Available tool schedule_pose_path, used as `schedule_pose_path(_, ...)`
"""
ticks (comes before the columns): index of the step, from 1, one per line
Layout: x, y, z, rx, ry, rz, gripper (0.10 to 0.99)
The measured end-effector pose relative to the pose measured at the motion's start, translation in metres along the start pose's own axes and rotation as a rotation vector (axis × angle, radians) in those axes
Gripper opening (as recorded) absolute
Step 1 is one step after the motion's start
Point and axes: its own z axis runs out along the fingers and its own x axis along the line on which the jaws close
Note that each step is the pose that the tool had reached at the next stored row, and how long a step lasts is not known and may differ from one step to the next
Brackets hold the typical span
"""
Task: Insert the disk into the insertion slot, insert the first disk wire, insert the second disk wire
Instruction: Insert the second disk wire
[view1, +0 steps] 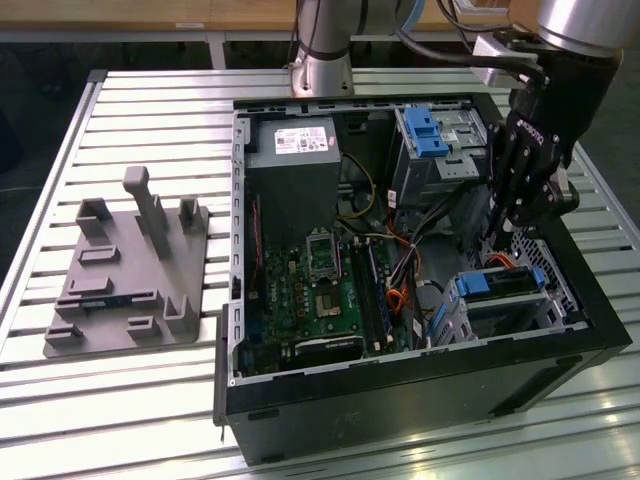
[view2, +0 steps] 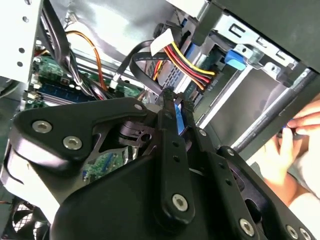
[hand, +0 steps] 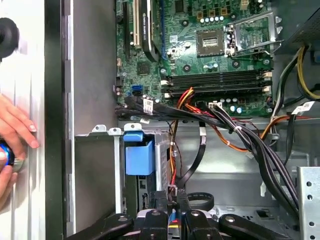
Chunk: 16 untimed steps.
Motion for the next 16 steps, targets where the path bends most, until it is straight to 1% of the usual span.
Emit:
schedule_pose_path(1,0.0022,0.0000,0.0004,0.000,-0.0020,0.000,0.200)
schedule_pose_path(5,0.0121,-0.0003,0.0024,0.000,-0.0055,0.000,0.200)
schedule_pose_path(6,0.0145,-0.0003,0.0028,0.000,-0.0088,0.000,0.200)
schedule_pose_path(7,0.0167,-0.0004,0.0033,0.000,-0.0156,-0.001,0.200)
schedule_pose_path(8,0.0184,-0.0005,0.0035,0.000,-0.0255,-0.001,0.200)
schedule_pose_path(10,0.0216,-0.0006,0.0042,-0.001,-0.0502,-0.003,0.200)
schedule_pose_path(14,0.0276,-0.0008,0.0054,-0.001,-0.1036,-0.005,0.200)
schedule_pose_path(15,0.0289,-0.0008,0.0056,-0.002,-0.1105,-0.006,0.200)
schedule_pose_path(16,0.0292,-0.0008,0.0057,-0.002,-0.1114,-0.006,0.200)
